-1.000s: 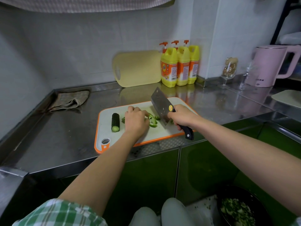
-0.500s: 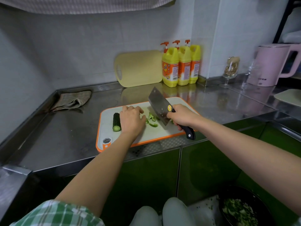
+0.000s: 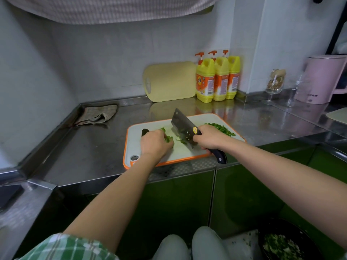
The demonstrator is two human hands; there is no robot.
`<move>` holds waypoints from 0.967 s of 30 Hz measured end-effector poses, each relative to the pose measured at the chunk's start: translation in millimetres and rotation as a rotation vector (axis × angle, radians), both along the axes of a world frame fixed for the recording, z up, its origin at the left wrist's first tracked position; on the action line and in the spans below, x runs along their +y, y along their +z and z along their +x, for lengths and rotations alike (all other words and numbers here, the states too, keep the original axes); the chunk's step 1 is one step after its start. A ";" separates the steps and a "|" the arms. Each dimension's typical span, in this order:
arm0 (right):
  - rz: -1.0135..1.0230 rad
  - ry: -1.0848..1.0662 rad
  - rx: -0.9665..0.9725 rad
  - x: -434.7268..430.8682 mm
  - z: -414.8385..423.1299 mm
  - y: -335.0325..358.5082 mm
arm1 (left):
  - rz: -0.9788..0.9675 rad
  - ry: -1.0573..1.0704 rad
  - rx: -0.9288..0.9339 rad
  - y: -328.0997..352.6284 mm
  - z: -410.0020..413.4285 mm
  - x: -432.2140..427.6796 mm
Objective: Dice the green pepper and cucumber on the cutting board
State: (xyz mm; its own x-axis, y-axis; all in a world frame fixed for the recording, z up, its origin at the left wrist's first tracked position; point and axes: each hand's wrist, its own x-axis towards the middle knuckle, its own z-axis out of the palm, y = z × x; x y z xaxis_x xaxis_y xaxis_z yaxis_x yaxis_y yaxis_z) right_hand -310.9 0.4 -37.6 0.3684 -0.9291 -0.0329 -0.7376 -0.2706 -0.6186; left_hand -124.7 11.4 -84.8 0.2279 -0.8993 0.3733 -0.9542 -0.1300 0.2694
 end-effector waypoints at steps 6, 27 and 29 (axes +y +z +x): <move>-0.006 -0.073 -0.113 -3.3 -3.1 3.4 | 0.009 0.011 -0.199 0.4 1.6 -3.5; 0.085 -0.154 0.161 -29.8 -20.3 1.0 | 0.231 -0.456 -0.157 2.8 -29.7 -50.4; 0.081 -0.141 0.189 -28.7 -20.0 1.8 | 0.323 -0.454 -0.131 3.6 -32.1 -56.9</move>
